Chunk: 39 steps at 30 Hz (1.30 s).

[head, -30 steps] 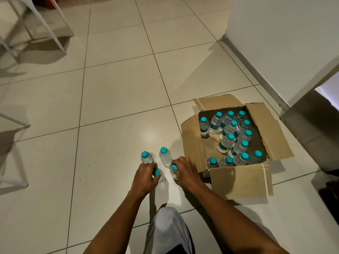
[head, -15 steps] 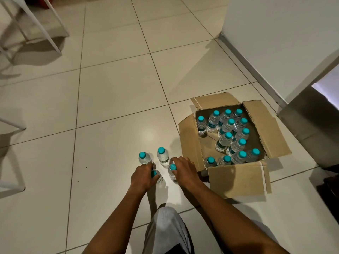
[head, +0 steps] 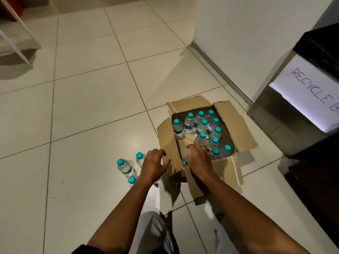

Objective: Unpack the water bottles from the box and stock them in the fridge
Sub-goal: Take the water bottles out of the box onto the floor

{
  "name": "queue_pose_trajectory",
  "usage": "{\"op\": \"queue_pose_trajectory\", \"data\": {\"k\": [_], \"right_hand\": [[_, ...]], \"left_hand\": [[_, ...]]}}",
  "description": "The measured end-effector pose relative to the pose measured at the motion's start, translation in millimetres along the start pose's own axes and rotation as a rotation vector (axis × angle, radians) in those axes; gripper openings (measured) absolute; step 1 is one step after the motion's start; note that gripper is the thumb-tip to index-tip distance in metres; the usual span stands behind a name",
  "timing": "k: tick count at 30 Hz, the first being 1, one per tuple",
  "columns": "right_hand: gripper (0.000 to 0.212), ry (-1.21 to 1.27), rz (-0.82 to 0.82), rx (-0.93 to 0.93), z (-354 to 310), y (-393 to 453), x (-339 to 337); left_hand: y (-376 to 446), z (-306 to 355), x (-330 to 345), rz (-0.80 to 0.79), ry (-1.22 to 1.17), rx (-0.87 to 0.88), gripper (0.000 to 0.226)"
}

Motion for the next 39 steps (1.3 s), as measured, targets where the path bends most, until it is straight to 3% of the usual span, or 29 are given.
{"op": "queue_pose_trajectory", "data": {"k": [10, 17, 23, 31, 39], "right_hand": [[0.032, -0.024, -0.161, 0.182, 62.7, 9.4, -4.5], [0.037, -0.009, -0.186, 0.311, 65.7, 15.6, 12.1], [0.029, 0.065, -0.201, 0.294, 70.0, 20.1, 20.7], [0.034, 0.216, -0.014, 0.17, 58.2, 12.7, 4.8], [0.031, 0.28, 0.204, -0.001, 11.5, 31.6, -59.4]], "left_hand": [[33.6, 54.3, 66.9, -0.221, 0.1, 0.105, 0.028], [45.1, 52.7, 87.4, -0.253, 0.205, 0.032, 0.038], [51.2, 55.3, 91.6, -0.25, 0.314, 0.049, 0.029], [45.3, 68.1, 64.6, -0.06, 0.111, 0.175, 0.031], [58.8, 85.9, -12.8, 0.166, -0.079, 0.312, 0.029]]}}
Point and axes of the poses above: each hand's wrist, its own y-axis towards the middle knuckle, its own x-axis out of the palm, z = x × y, the point moved 2 cm from there along y, towards the middle knuckle, and after that the axes turned 3 degrees about -y, right-handed, at the moved point
